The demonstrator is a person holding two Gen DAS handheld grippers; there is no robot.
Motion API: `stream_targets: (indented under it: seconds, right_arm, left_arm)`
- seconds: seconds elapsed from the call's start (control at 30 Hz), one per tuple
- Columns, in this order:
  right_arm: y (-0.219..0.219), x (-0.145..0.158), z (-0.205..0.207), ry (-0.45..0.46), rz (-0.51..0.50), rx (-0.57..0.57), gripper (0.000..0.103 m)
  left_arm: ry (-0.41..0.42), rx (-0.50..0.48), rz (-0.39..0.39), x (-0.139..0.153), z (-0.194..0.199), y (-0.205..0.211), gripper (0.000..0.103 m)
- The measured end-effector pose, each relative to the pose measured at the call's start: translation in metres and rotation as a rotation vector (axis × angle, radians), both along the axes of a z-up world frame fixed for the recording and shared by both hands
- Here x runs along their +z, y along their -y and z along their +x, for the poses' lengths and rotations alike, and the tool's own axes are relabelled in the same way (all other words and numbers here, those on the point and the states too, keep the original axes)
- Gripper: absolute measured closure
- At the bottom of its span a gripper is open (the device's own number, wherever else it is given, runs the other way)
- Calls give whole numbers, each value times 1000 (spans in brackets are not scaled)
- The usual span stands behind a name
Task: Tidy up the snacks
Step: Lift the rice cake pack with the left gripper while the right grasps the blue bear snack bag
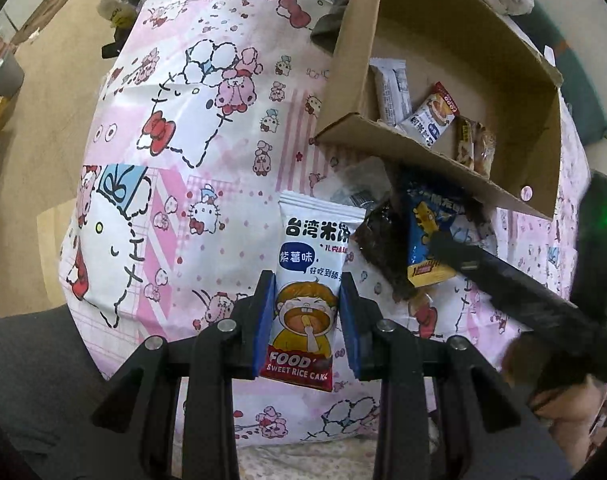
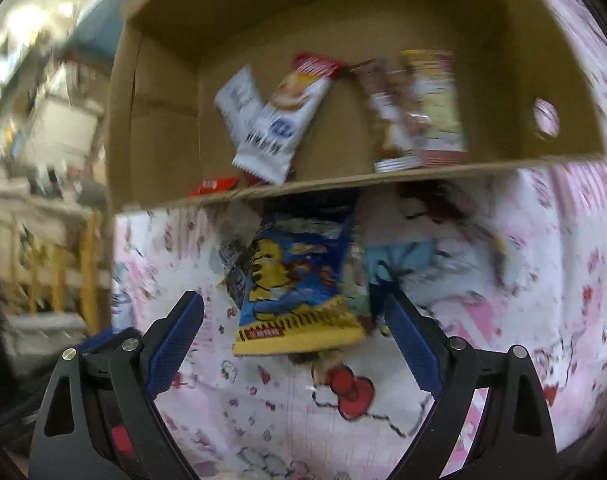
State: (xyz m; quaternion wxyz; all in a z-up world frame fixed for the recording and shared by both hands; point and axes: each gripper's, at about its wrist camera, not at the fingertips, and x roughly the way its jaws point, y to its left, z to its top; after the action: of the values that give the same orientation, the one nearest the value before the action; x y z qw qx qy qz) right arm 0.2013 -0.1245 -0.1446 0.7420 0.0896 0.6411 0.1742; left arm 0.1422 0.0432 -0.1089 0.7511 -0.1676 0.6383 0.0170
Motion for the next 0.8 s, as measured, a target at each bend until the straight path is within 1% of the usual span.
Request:
stream_targets:
  seconds: [0.07, 0.13, 0.2, 0.27, 0.33, 0.37, 0.4, 0.43, 0.5, 0.57, 0.67, 0.8]
  right_arm:
    - [-14, -3, 0, 25, -82, 38, 9]
    - [-22, -7, 0, 42, -151, 51, 11]
    - [-23, -14, 1, 12, -136, 51, 11]
    - [-23, -17, 2, -5, -142, 50, 21]
    - [-22, -17, 1, 4, -160, 57, 37]
    - [-19, -15, 0, 8, -158, 61, 39]
    - [-17, -13, -1, 12, -157, 64, 44]
    - [-13, -12, -3, 14, -153, 65, 50]
    - [-4, -6, -7, 13, -125, 64, 53]
    - [6, 0, -13, 10, -92, 54, 54]
    - [23, 11, -25, -4, -16, 24, 55]
    - [37, 29, -44, -2, 71, 6, 55]
  left_arm:
    - [7, 7, -4, -1, 2, 0, 76]
    - [14, 14, -10, 1, 2, -2, 76]
    - [16, 22, -23, 3, 2, -4, 76]
    - [19, 34, -39, 6, 1, -6, 76]
    - [28, 34, -46, 9, 3, -6, 76]
    - [33, 34, -46, 10, 3, -5, 76]
    - [38, 33, -46, 11, 4, -5, 76]
    - [39, 34, -46, 11, 4, -5, 76]
    - [37, 39, -50, 11, 4, -6, 76]
    - [31, 48, -45, 9, 4, -8, 76]
    - [27, 52, -43, 8, 4, -9, 76]
    - [31, 37, -20, 9, 4, -5, 76]
